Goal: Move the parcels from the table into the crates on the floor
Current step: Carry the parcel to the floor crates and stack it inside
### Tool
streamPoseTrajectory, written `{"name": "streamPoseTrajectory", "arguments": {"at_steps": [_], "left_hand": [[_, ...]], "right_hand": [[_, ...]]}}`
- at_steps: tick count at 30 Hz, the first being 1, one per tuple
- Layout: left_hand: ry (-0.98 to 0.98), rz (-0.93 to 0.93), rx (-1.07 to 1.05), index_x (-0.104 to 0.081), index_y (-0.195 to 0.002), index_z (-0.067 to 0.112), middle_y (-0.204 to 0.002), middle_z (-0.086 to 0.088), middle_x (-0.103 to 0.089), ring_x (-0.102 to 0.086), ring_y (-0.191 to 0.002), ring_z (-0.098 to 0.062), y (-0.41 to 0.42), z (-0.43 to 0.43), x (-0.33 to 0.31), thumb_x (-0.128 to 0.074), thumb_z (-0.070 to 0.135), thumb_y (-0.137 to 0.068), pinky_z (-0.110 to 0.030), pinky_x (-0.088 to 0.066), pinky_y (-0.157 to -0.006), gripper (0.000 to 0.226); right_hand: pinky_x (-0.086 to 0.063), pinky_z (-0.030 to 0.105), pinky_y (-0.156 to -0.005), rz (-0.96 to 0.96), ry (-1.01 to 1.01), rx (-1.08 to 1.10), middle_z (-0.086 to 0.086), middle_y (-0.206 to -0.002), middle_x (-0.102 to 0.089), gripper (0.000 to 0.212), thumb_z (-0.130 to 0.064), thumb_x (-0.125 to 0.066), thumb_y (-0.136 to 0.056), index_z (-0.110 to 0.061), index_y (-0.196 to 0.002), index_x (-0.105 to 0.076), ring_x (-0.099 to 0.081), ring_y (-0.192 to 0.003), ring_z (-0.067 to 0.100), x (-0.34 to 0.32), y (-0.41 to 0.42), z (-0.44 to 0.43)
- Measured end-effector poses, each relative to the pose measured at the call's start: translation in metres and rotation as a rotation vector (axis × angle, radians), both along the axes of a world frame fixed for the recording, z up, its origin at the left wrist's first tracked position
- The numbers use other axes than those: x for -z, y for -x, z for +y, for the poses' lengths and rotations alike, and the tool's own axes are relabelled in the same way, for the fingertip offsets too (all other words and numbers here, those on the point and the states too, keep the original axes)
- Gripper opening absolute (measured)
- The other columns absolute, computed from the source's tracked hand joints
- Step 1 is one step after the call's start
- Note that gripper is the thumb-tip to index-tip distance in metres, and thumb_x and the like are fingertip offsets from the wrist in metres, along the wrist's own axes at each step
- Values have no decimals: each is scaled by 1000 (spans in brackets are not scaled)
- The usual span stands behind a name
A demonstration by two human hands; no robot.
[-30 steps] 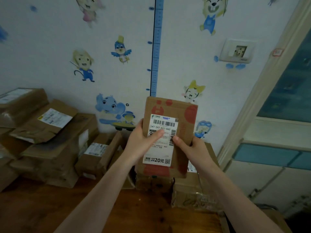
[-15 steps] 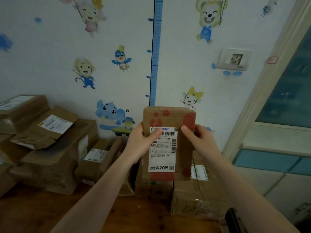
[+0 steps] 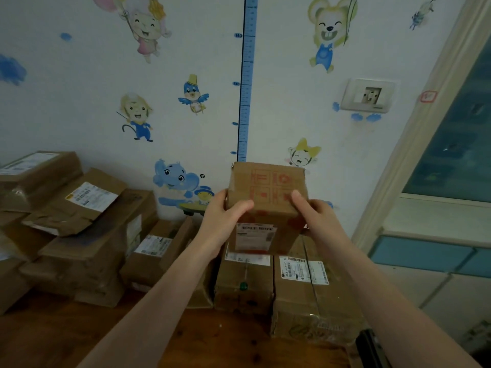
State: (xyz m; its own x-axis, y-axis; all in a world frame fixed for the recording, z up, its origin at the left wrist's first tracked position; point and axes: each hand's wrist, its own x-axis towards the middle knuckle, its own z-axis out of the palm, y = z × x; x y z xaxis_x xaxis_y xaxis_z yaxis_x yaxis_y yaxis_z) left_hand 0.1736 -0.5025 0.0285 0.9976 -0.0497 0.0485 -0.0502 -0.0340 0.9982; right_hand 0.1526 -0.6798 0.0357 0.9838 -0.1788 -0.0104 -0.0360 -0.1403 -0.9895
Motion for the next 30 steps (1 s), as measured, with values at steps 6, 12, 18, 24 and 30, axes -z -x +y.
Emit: {"name": "streamPoseTrajectory", "arguments": {"at_steps": [6, 12, 18, 24, 30], "left_hand": [[-23, -88, -94, -50, -121, 15, -112, 2, -62, -60, -100, -11, 0, 0, 2, -71, 30, -82, -25, -51, -75, 47], [-45, -110, -81, -45, -114, 21, -108, 6, -60, -59, -95, -8, 3, 4, 1, -75, 24, -78, -25, -52, -74, 47], [-196, -255, -68, -54, -111, 24, -106, 8, -61, -58, -101, -10, 10, 1, 2, -74, 26, -79, -27, -50, -84, 39], [-227, -241, -129, -46, -110, 13, -97, 8, -58, -60, -93, -11, 8, 3, 1, -77, 32, -76, -26, -51, -79, 50], [-322, -349, -81, -44, -116, 16, -99, 15, -51, -52, -90, 0, 12, 0, 4, -78, 25, -76, -5, -43, -67, 53]], "right_hand": [[-55, 39, -88, -31, -173, -1, 9, -117, -64, 64, -22, -72, -81, -10, -136, -43, -65, -102, 22, 8, -1, 1], [-56, 24, -69, -130, -76, -14, 1, -107, -67, 42, -17, -69, -84, -14, -123, -55, -65, -95, 16, 9, 6, 1], [-56, 38, -85, -140, -105, 41, 2, -111, -65, 39, -33, -70, -81, -21, -115, -54, -64, -99, 19, 9, 4, 6], [-54, 31, -85, -241, -1, 36, -8, -106, -64, 34, -26, -68, -84, -26, -114, -53, -62, -99, 10, 13, 9, 8], [-49, 42, -95, -11, -258, 57, 2, -119, -62, 67, -56, -68, -76, -16, -128, -53, -60, -107, 20, 9, 3, 5]]}}
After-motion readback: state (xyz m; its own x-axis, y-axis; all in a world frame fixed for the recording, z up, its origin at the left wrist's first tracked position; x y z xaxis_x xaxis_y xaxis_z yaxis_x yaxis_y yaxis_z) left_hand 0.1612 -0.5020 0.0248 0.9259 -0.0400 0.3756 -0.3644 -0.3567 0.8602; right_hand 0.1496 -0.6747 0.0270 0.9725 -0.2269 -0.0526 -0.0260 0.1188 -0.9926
